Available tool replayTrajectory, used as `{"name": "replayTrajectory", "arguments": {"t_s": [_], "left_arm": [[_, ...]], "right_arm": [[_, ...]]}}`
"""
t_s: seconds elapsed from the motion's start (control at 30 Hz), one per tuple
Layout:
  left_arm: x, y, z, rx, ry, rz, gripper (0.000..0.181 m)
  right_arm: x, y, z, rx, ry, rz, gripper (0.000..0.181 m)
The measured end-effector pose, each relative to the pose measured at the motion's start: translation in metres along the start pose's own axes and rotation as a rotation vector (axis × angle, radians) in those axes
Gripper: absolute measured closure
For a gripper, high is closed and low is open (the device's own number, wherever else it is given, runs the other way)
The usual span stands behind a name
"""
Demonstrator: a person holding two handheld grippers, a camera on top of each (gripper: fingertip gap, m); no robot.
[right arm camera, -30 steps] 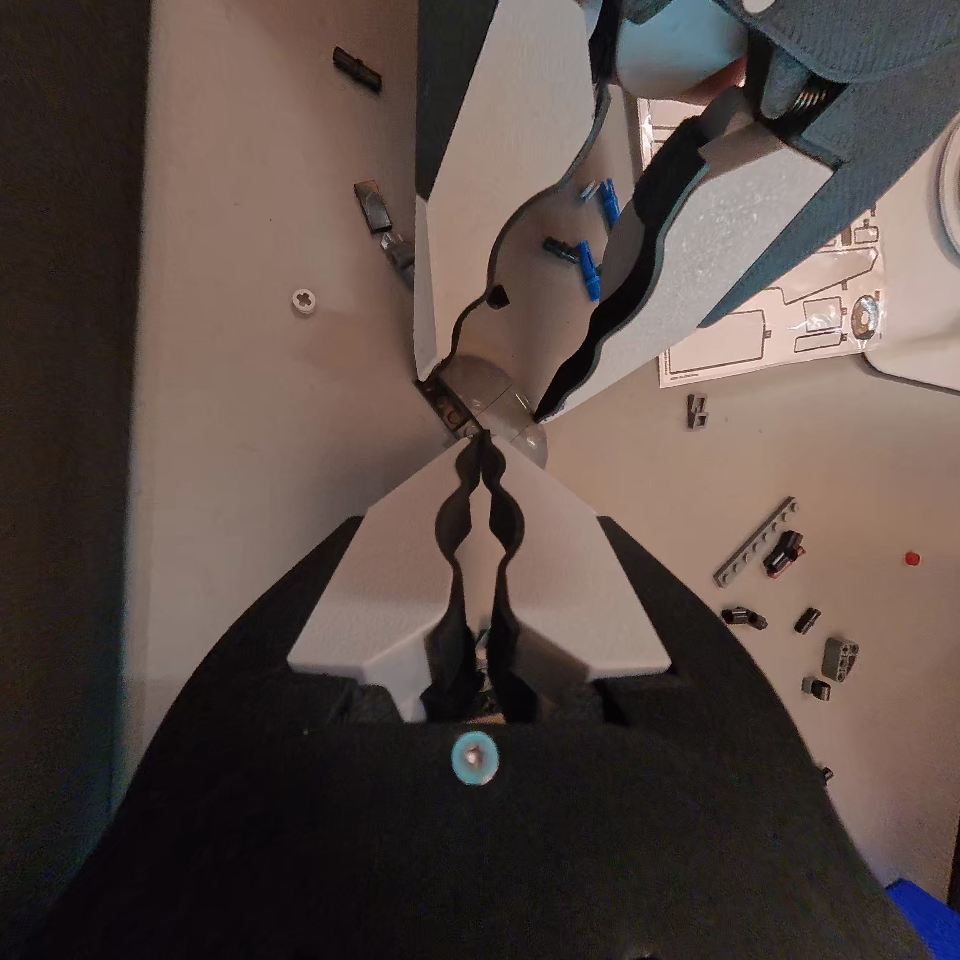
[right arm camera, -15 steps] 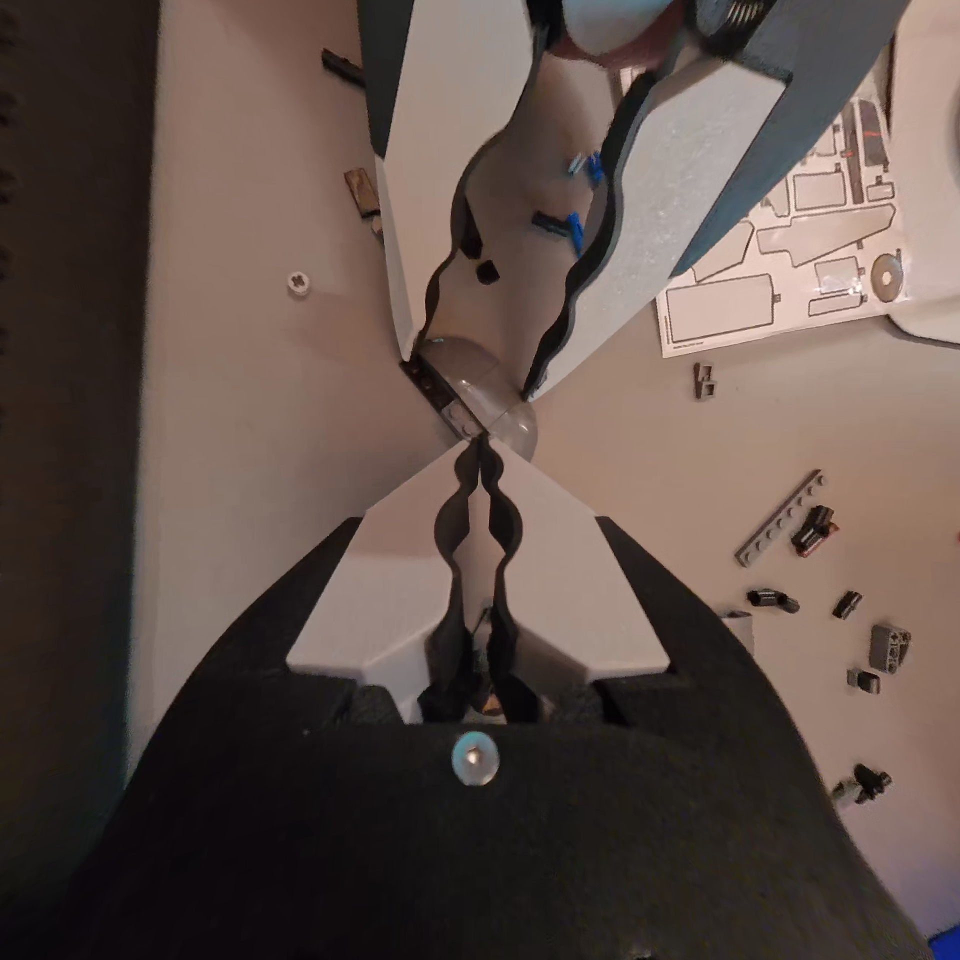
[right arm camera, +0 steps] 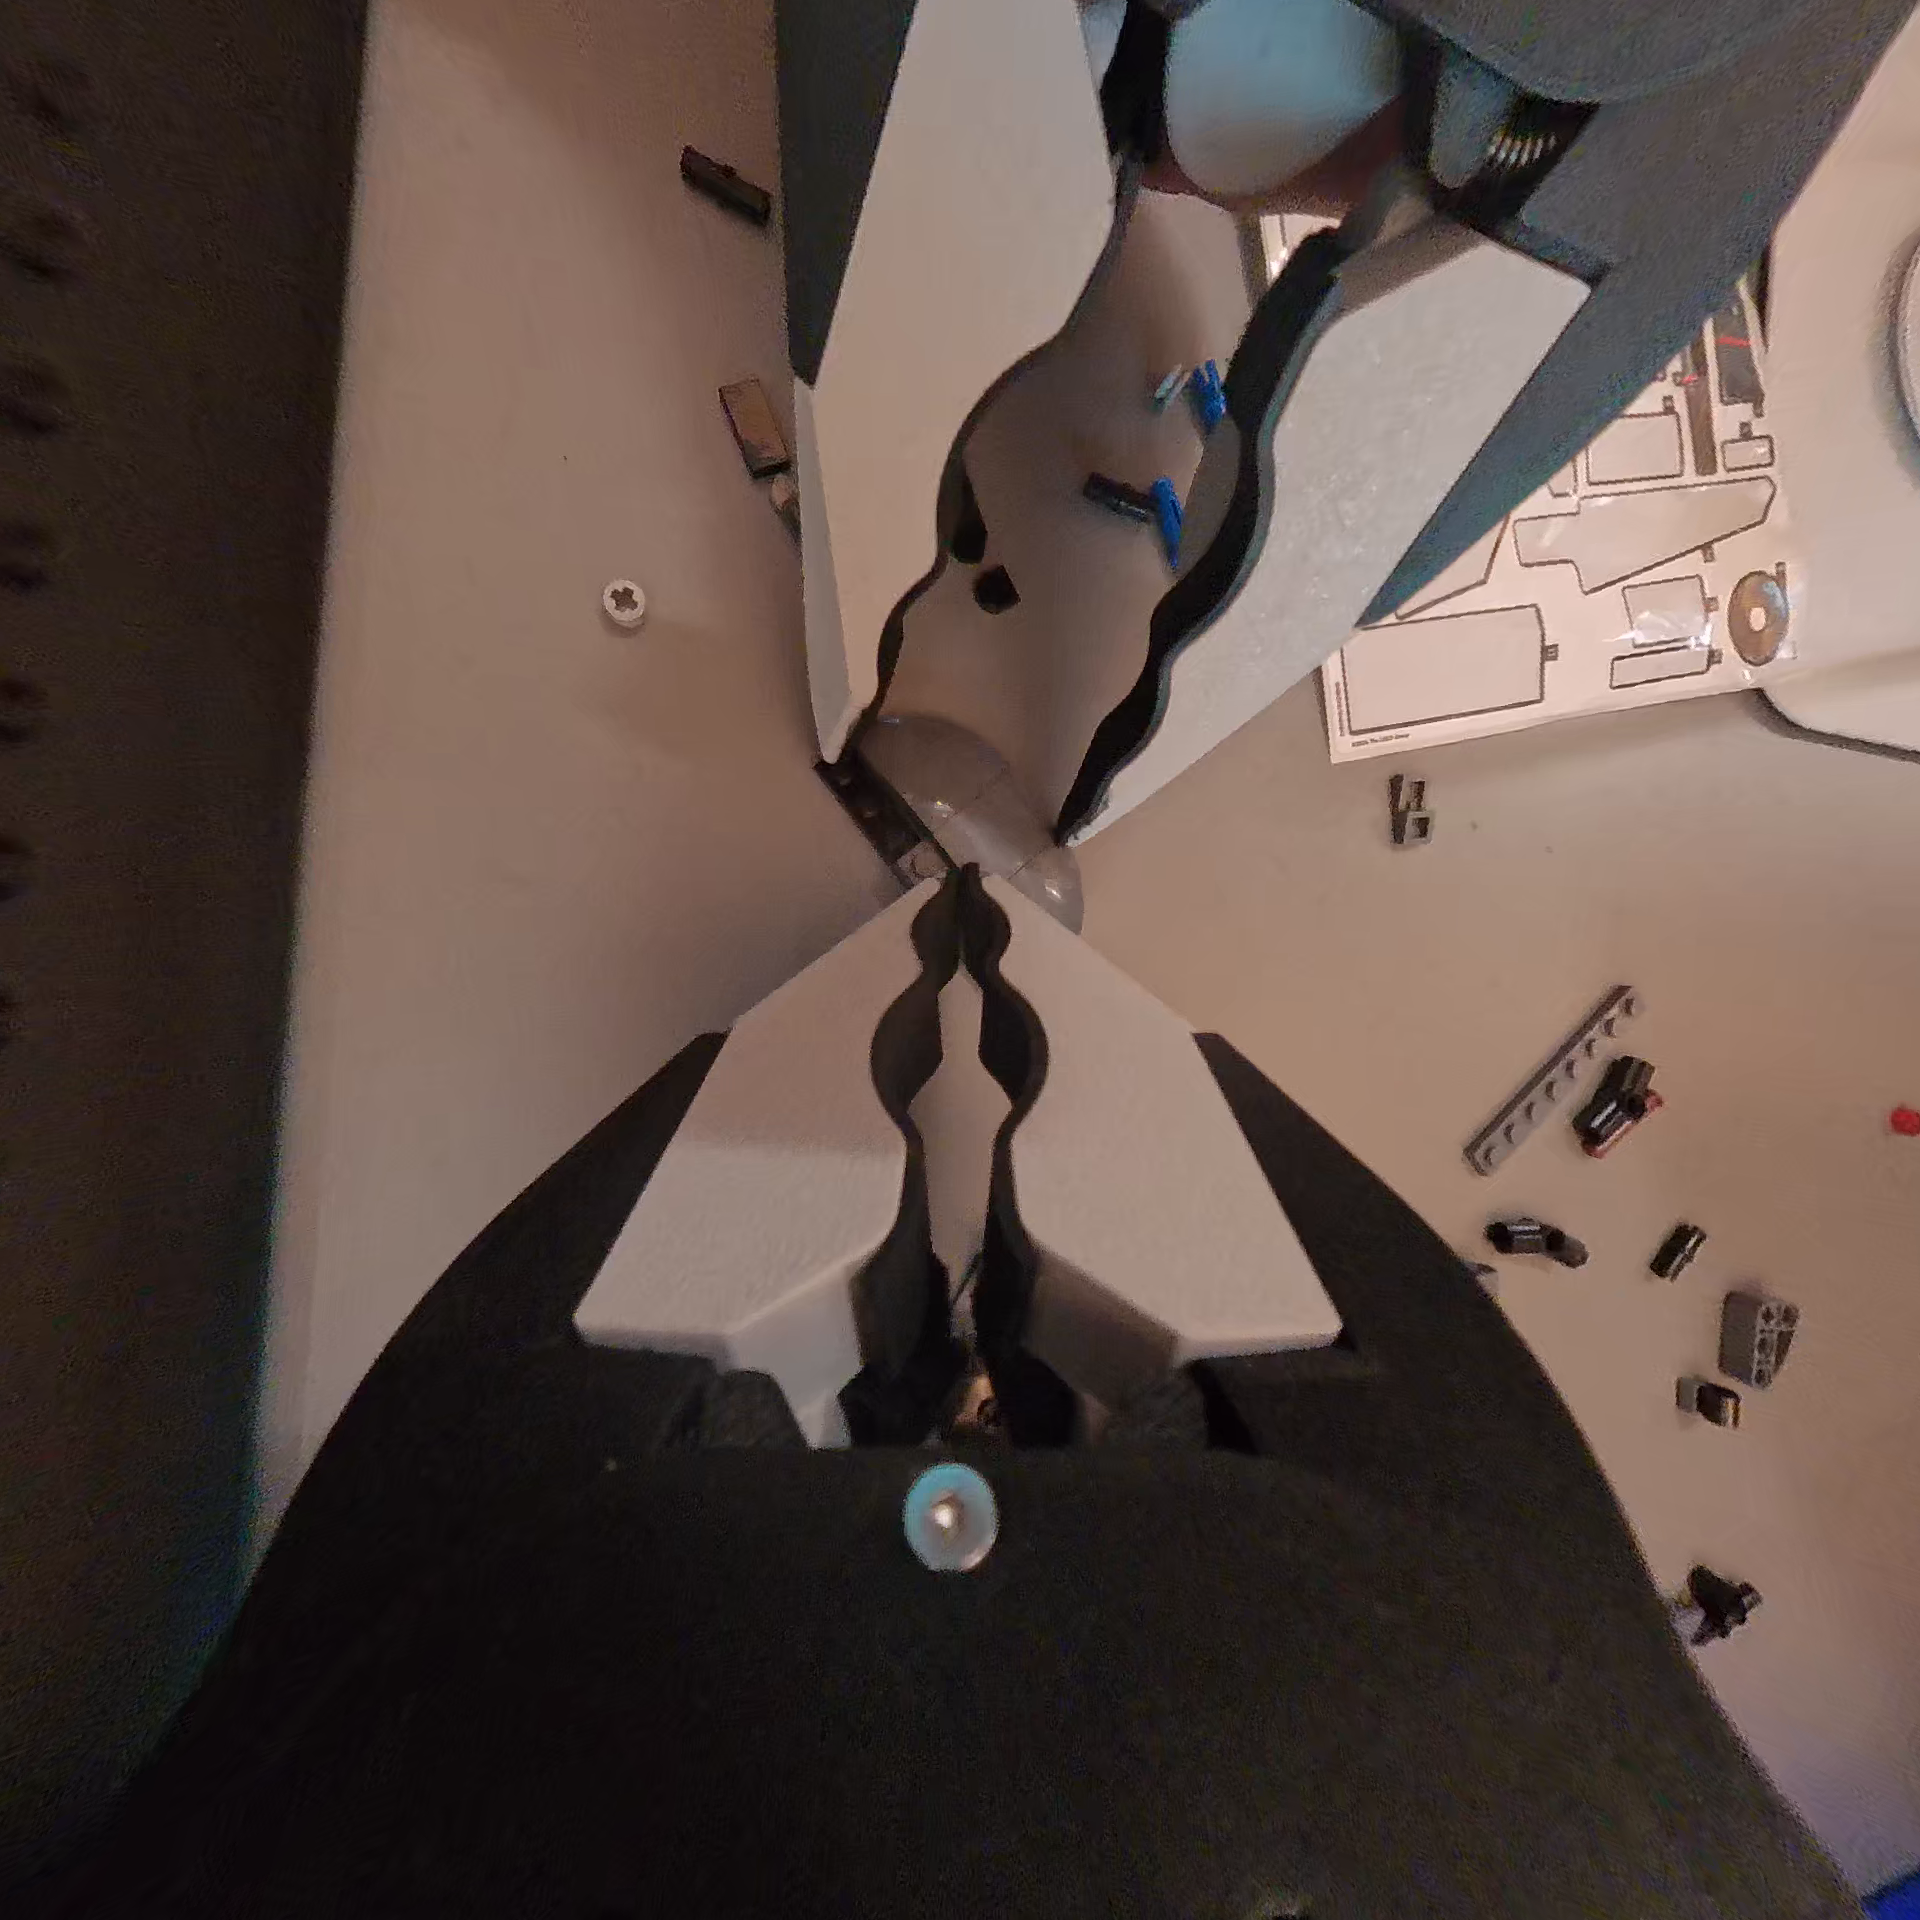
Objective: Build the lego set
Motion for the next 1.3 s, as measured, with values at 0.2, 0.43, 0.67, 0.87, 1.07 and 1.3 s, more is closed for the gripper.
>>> {"name": "replayTrajectory", "arguments": {"t_s": [0.2,0.43,0.67,0.87,1.07,1.3], "left_arm": [[0.0,0.0,-0.001,0.007,-0.008,0.001,0.138],[0.0,0.001,-0.001,0.013,-0.012,0.0,0.139],[0.001,0.001,-0.003,0.036,-0.048,-0.003,0.138],[0.002,0.002,-0.006,0.062,-0.082,-0.015,0.138],[0.03,0.015,-0.014,0.13,-0.124,0.008,0.133],[0.093,0.048,-0.016,0.211,-0.214,0.018,0.146]], "right_arm": [[-0.001,0.002,0.0,0.007,-0.011,0.018,0.181],[-0.001,0.005,0.001,-0.001,-0.015,0.032,0.181],[-0.002,0.007,0.005,-0.013,0.004,0.05,0.181],[-0.002,0.01,0.009,-0.017,0.044,0.048,0.181],[0.009,0.013,0.017,-0.035,0.117,0.106,0.181],[0.011,0.021,0.026,-0.077,0.167,0.089,0.181]]}}
Point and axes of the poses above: each gripper's, where its closed fingertips meet, x back along the fingers, y out of its underside, z = x × y across the jaws, the point moved 10 cm from there along x, back along the fingers, and after that the axes turned 3 degrees about -y, right-handed, at the moved point
